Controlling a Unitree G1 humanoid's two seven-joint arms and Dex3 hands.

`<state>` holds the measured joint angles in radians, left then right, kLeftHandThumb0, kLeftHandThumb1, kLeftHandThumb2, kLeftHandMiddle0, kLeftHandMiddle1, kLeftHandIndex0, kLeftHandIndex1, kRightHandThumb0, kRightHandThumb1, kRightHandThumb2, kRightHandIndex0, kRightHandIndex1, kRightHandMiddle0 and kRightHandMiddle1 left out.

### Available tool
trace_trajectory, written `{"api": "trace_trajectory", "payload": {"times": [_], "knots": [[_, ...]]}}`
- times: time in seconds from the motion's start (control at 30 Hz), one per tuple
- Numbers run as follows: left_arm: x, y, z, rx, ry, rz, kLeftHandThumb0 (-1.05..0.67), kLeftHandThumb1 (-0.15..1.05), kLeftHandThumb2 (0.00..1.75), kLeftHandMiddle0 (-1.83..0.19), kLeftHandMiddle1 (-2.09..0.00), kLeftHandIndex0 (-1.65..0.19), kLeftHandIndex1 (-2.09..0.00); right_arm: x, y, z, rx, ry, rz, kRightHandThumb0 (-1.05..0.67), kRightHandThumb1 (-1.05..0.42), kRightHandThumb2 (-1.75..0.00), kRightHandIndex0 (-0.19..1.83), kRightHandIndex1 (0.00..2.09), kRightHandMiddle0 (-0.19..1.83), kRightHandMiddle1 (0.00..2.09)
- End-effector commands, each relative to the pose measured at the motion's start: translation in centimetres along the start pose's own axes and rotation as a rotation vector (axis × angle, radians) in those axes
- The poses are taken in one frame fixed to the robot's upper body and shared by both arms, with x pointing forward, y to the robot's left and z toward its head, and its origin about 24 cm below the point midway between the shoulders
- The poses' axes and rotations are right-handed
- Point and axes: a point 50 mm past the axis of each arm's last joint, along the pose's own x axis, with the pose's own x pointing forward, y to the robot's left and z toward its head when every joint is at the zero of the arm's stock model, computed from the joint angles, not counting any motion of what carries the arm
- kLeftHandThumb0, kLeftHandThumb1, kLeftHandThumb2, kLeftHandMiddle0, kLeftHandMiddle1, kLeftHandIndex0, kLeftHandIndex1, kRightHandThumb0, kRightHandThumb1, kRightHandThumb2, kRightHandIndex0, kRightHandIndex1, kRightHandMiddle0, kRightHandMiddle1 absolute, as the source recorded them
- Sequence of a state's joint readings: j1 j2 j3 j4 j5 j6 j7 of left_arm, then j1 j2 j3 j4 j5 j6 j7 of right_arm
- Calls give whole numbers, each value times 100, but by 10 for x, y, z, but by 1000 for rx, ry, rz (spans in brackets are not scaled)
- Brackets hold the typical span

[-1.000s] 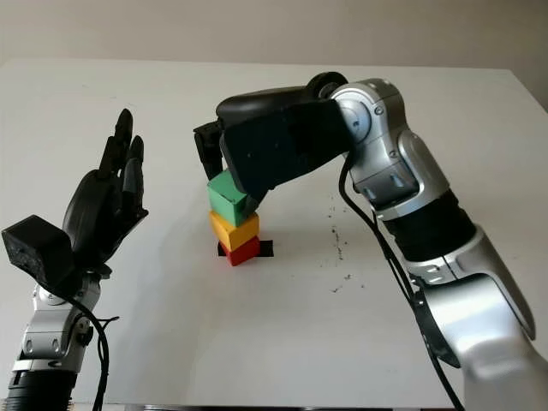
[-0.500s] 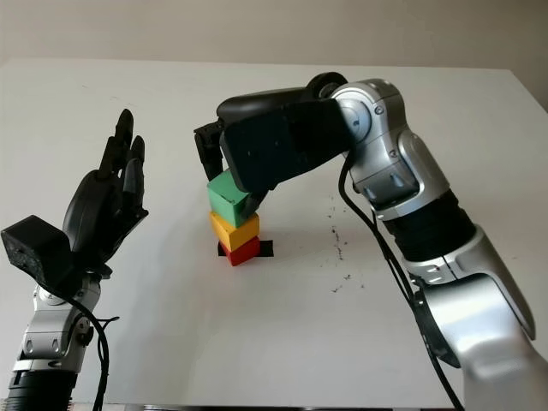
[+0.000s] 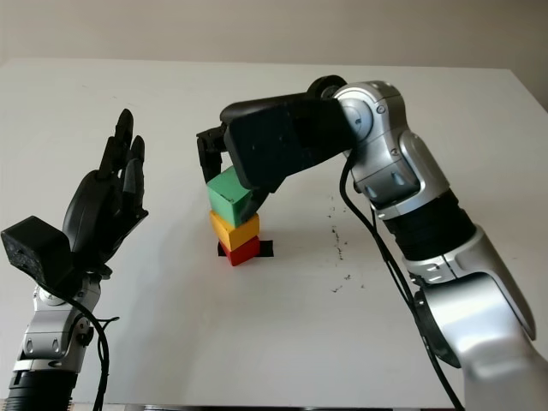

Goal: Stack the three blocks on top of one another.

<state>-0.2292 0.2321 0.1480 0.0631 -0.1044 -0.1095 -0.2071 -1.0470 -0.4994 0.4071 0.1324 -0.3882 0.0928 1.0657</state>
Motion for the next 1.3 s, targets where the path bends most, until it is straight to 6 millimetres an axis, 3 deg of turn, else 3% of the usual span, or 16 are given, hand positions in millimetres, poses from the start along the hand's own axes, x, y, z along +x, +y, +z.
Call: {"api": "trace_trajectory", "payload": {"times": [0.0,0.33,0.47,0.63,0.77,1.0,1.27], "knots": [[-4,-1,-4,-10,8,1,-81,105,71,19,0,19,0,-3,-4,0,-5,5,8,-72,-88,-5,-10,1,-10,39],[-3,-1,-4,-7,12,2,-80,105,71,19,0,19,0,-10,-7,-7,-6,-28,0,-81,-84,-6,-19,0,-19,3],[-3,-1,-3,-5,9,4,-80,105,71,19,0,19,0,-17,-14,-9,-5,-37,7,-90,-87,-6,-19,0,-19,0],[-4,-1,-4,-4,12,6,-81,105,71,19,0,19,0,-42,-26,-20,83,-64,-109,-95,-96,-9,-19,0,-19,0],[-4,1,-2,-4,7,12,-82,105,72,19,0,19,0,-61,-27,-42,263,-68,-337,-94,-104,-20,-19,0,-19,0],[-3,3,-3,-34,-1,29,-84,105,71,19,0,19,0,-61,6,-78,475,-117,-562,-88,-105,-60,-19,0,-19,0],[-3,4,-2,-50,-9,32,-83,105,72,19,0,19,0,-42,65,-101,802,-57,-673,-81,-105,-65,-19,0,-19,0]]}}
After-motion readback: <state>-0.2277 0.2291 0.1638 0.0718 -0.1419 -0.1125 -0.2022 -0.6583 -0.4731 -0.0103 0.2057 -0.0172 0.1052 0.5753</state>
